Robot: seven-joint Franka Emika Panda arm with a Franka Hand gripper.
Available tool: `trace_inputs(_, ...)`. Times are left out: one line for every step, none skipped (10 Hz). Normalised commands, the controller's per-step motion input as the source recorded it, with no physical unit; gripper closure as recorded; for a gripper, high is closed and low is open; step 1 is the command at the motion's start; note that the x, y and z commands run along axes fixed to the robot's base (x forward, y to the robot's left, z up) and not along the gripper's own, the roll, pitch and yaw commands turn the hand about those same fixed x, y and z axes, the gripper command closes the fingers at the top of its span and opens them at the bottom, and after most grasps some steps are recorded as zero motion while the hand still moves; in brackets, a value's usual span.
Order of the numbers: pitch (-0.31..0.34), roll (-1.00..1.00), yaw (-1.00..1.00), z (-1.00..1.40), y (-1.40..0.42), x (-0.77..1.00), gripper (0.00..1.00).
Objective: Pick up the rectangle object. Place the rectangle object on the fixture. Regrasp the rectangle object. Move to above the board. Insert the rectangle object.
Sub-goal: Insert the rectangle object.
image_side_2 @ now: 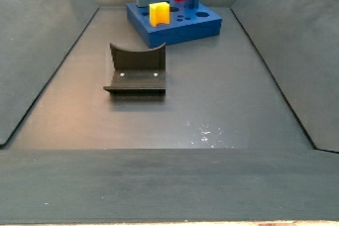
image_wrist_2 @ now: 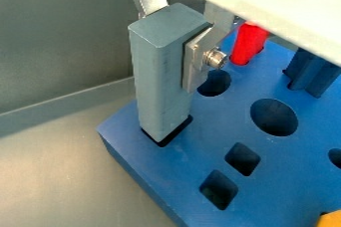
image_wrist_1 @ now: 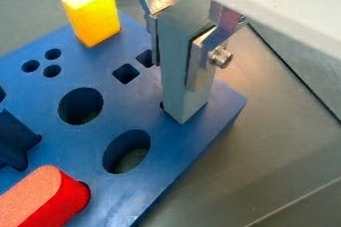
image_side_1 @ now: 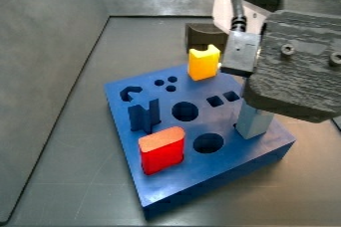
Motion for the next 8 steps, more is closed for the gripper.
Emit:
trace_inputs(0.414,0.00,-0.13,-0.17,0.00,0.21,1.00)
trace_inputs(0.734,0.00,-0.24,-0.20,0.00,0.32,1.00)
trace_inputs(0.443,0.00,-0.14,-0.09,0.00,0.14,1.00)
trace_inputs(0.020,-0.05,0.00,0.00,0.00,0.00,1.00)
trace_inputs(0.000,0.00,0.00,0.00,0.00,-0.05,1.00)
trace_inputs(0.000,0.16,0.00,0.00,0.00,-0.18,1.00)
trace_inputs(0.000,0.64,0.46,0.02,0.01,-0.39,1.00)
trace_inputs(-0.106,0.57,0.70,0.00,0.00,-0.29,1.00)
